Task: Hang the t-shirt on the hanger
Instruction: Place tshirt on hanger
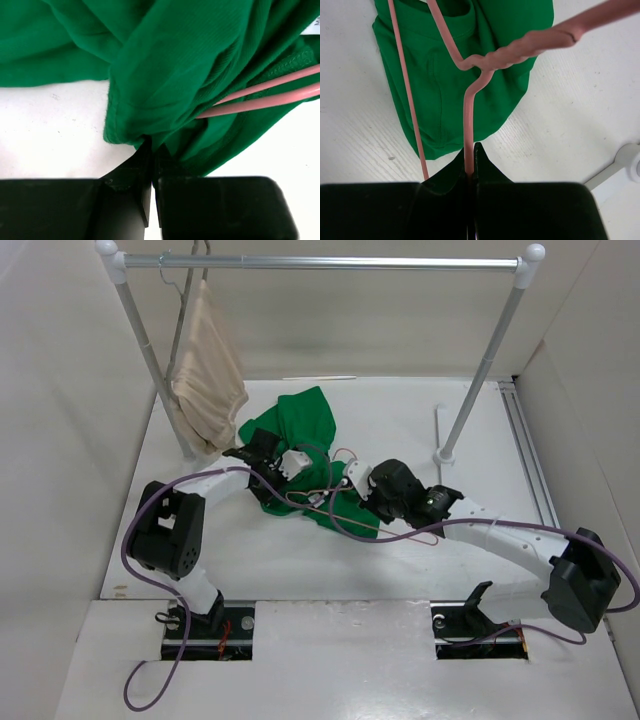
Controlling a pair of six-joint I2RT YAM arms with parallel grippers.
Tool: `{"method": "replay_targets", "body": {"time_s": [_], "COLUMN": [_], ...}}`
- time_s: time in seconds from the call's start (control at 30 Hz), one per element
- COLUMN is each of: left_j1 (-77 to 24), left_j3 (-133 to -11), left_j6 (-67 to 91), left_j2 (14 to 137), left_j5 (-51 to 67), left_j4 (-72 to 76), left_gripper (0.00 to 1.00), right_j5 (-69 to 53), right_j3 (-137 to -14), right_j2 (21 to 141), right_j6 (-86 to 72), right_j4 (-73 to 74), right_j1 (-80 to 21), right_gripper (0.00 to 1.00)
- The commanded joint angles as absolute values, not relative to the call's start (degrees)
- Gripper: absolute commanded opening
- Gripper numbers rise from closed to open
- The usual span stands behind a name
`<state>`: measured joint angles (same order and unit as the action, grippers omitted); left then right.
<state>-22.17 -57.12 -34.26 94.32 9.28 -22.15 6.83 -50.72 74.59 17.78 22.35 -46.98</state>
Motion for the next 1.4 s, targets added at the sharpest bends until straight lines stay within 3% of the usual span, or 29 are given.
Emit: {"method": "replay_targets", "body": {"time_s": [0.0,0.27,0.43,0.57,0.73,0.93,1.13,1.37], "left_j1": [-22.6,-23.5,-29.5,-30.1,-31.6,-32.3,-32.3,-32.9], "left_j3": [-60.1,-85.3,-88.3,-91.1,-97.6,-99.8,-100.8,-107.5], "left_j6": [-32.7,-24.2,-21.6,-18.8,-17.5,-15.4,-12.8,-9.7], "left_j2": [93.6,96.0,96.6,96.6,97.6,97.6,97.6,99.4], "left_j5": [10.3,19.8,20.4,19.9,20.9,21.5,27.0,26.2], "left_j4": [-24.2,-38.2,-41.0,-41.0,-41.5,-41.5,-38.2,-35.8], "left_gripper": [0.0,0.0,0.0,0.0,0.0,0.0,0.0,0.0], "right_j5": [7.1,16.1,25.4,36.3,38.7,50.0,45.8,29.6], "right_j3": [-51.6,-54.2,-61.0,-67.7,-69.0,-73.4,-69.1,-62.0], "right_j2": [72.6,66.2,66.9,70.5,71.7,73.7,71.4,70.7], "right_j6": [19.2,17.4,12.0,7.4,6.2,-4.6,3.6,17.3], "right_j4": [19.0,18.4,19.6,29.4,29.3,41.7,28.5,8.5], "right_j1": [-47.5,-48.7,-49.2,-49.2,-49.2,-49.2,-49.2,-49.2], "right_gripper": [0.0,0.0,0.0,0.0,0.0,0.0,0.0,0.0]}}
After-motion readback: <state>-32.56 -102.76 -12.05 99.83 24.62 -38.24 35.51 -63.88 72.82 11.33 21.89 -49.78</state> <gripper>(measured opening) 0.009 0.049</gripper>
